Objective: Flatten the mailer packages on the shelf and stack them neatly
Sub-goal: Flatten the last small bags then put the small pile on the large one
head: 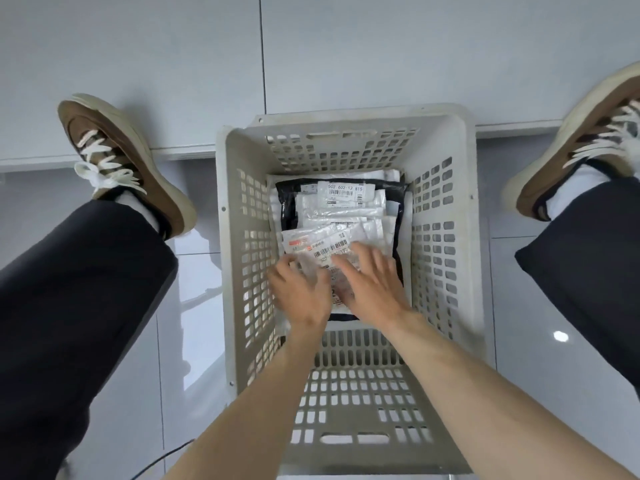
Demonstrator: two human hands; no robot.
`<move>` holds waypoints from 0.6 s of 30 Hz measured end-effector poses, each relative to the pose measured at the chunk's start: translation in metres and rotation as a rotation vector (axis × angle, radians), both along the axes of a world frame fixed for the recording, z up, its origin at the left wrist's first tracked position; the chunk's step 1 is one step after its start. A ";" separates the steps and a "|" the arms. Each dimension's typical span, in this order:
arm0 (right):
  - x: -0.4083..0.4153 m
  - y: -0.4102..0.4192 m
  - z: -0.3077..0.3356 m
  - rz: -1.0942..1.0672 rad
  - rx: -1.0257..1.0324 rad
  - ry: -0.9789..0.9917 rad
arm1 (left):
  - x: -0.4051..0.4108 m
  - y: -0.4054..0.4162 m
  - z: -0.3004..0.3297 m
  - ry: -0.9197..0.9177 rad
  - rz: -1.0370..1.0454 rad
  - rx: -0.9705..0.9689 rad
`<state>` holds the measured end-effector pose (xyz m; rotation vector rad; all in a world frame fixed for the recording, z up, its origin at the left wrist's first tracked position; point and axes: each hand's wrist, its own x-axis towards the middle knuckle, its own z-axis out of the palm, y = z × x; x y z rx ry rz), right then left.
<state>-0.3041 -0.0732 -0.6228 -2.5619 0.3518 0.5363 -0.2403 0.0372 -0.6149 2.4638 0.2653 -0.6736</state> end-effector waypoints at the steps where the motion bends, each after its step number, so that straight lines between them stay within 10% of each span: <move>1: -0.001 0.001 0.000 -0.016 0.007 0.038 | -0.006 0.001 -0.001 0.006 -0.076 0.025; 18: 0.044 -0.003 -0.072 -0.124 0.171 0.351 | 0.039 -0.034 -0.088 0.306 -0.766 0.193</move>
